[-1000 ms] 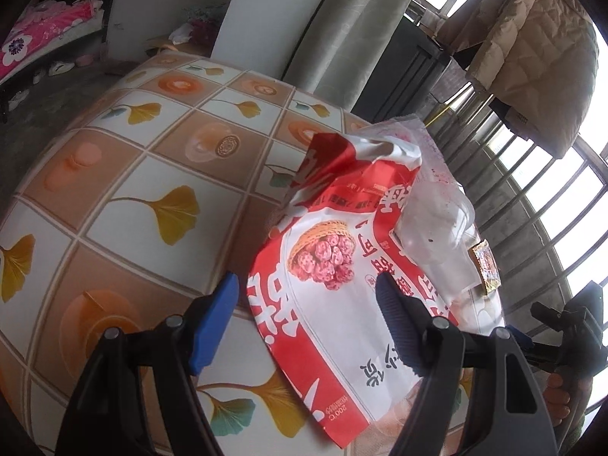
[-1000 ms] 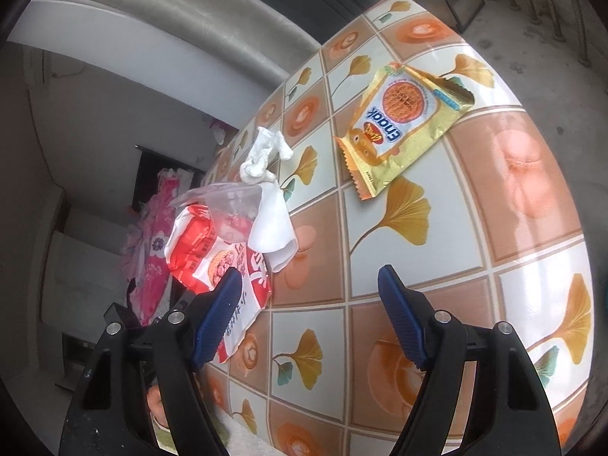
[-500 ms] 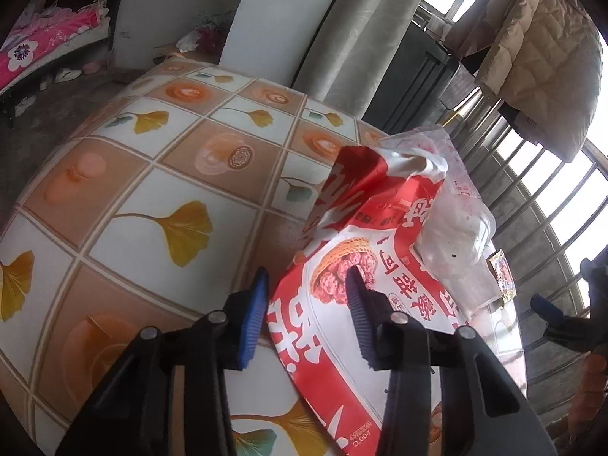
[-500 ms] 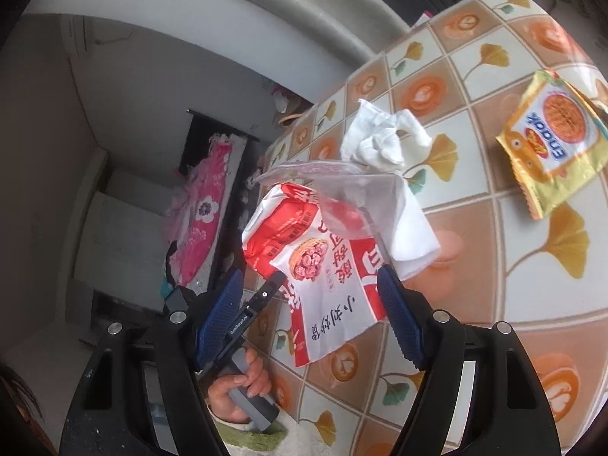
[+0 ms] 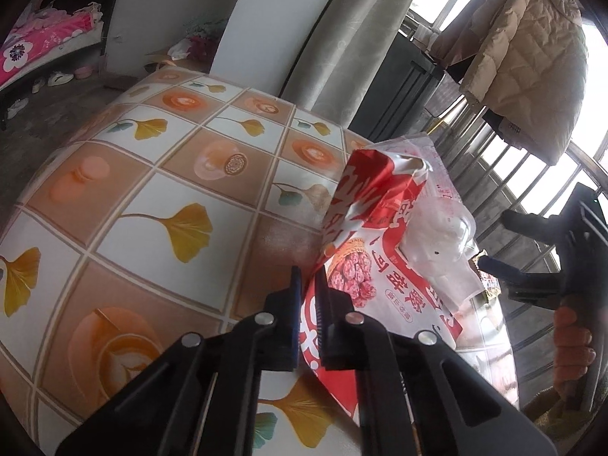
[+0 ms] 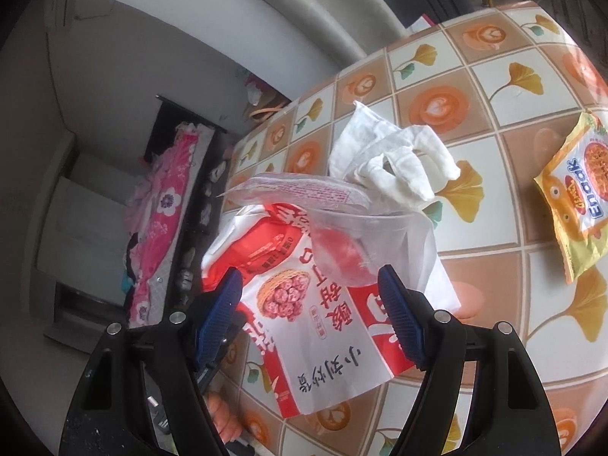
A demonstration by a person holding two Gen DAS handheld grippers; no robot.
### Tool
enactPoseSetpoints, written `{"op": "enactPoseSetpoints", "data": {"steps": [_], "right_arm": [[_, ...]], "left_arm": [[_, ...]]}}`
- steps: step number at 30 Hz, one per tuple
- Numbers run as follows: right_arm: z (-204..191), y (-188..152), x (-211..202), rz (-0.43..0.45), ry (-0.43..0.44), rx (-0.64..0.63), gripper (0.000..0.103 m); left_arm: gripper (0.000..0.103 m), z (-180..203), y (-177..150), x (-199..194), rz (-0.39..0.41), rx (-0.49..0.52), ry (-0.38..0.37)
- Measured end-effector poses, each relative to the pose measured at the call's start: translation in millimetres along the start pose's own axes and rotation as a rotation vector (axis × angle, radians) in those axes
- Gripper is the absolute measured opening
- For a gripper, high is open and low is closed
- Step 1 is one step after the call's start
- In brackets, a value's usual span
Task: Collect trash
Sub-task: 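Grasp the red-and-white printed bag with the left tool while the right tool grasps the clear plastic cup, then lift the printed bag and plastic cup off the table with both tools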
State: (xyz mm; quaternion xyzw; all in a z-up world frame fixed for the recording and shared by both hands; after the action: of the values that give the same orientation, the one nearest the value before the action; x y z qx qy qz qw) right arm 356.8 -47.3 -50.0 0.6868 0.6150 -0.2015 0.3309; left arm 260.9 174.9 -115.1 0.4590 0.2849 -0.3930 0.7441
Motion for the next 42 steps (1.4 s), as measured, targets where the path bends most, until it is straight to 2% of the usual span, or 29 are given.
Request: {"op": "enactPoseSetpoints", "data": {"steps": [8, 11, 13, 22, 27, 29, 40, 42], "right_arm": [[11.8, 12.5, 22.0, -0.002, -0.082, 0.026, 0.07], [15.9, 16.8, 27.8, 0.005, -0.11, 0.029, 0.066], [19.2, 18.4, 32.2, -0.001, -0.104, 0.042, 0.062], [22.9, 16.9, 28.9, 0.027, -0.06, 0.054, 0.06], [25.7, 16.5, 27.7, 0.035, -0.024, 0.062, 0.06], [26.9, 16.1, 26.4, 0.034, -0.015, 0.064, 0.06], [29.6, 15.1, 25.7, 0.039, 0.008, 0.069, 0.059], [29.9, 14.4, 25.0, 0.039, 0.014, 0.07, 0.059]], "left_arm": [[0.005, 1.1, -6.2, -2.4, -0.025, 0.004, -0.031], [0.005, -1.3, -6.7, -0.8, -0.038, -0.008, -0.037], [0.005, -1.7, -7.8, -0.9, -0.044, -0.009, -0.04], [0.008, -10.6, -8.9, 11.6, -0.1, -0.037, -0.018], [0.024, -13.3, -8.1, 17.5, -0.123, -0.053, -0.03], [0.026, -14.4, -6.9, 20.3, -0.126, -0.057, -0.025], [0.025, -7.8, -1.6, 27.5, -0.112, -0.041, 0.005], [0.017, -6.5, -2.0, 27.8, -0.113, -0.04, 0.003]]}}
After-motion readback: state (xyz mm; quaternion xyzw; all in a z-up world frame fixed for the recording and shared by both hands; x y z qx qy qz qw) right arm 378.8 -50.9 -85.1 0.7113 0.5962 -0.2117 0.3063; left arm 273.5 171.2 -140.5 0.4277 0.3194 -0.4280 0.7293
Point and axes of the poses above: each gripper's, at about its wrist camera, not at the fingertips, and x roughly the way its jaws point, z to its right, y to its top, the point moved 9 cm from there along x, roughly the way its jaws point, and after that the axes turned 15 degrees about -z, right-handed, at the moved point
